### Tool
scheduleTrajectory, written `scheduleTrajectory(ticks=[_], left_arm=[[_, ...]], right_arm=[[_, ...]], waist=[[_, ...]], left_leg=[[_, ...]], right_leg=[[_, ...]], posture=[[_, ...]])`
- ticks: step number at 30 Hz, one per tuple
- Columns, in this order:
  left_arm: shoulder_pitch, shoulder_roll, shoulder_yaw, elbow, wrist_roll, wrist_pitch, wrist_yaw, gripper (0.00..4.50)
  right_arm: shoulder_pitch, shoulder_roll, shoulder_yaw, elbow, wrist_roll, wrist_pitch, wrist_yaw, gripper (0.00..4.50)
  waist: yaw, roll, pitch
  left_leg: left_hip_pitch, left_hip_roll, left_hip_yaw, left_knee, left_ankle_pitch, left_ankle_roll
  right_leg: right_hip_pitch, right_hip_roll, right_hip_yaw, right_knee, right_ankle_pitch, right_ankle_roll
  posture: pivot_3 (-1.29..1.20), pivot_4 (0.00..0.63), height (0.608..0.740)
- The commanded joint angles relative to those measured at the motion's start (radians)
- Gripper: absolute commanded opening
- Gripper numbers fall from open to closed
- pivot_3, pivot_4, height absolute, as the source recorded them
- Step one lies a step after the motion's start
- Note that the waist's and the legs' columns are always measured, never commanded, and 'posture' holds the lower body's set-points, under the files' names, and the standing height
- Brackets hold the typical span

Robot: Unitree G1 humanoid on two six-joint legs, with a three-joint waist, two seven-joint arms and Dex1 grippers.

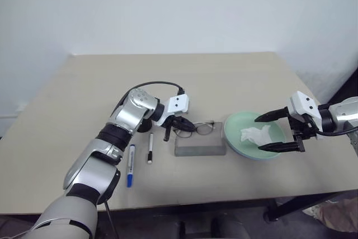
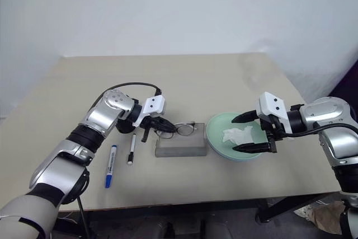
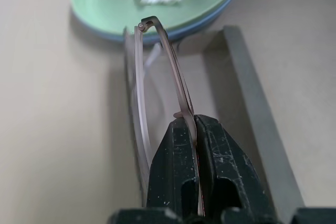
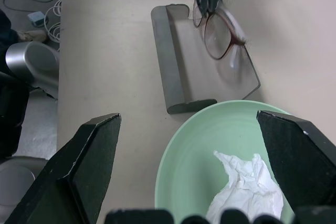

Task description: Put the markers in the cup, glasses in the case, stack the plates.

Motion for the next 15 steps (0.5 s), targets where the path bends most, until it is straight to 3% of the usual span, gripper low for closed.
scheduleTrajectory(ticks=[1, 15], left_arm=[[0.005, -0.016, 0.044, -0.028, -0.014, -0.018, -0.013, 0.02], [0.068, -0.023, 0.014, -0.087, 0.014, 0.051, -0.087, 0.02]], right_arm=[[-0.013, 0.001, -0.022, -0.025, 0.011, -0.003, -0.008, 4.5], [-0.02, 0.015, -0.017, -0.027, 0.007, 0.008, -0.023, 4.5]], waist=[[0.0, 0.0, 0.0], [-0.001, 0.0, 0.0]], left_leg=[[0.0, 0.0, 0.0, 0.0, 0.0, 0.0], [0.004, 0.001, 0.015, 0.002, -0.002, 0.006]], right_leg=[[0.0, 0.0, 0.0, 0.0, 0.0, 0.0], [0.0, 0.0, 0.012, 0.0, 0.004, 0.006]], posture=[[0.0, 0.0, 0.738], [0.0, 0.0, 0.738]])
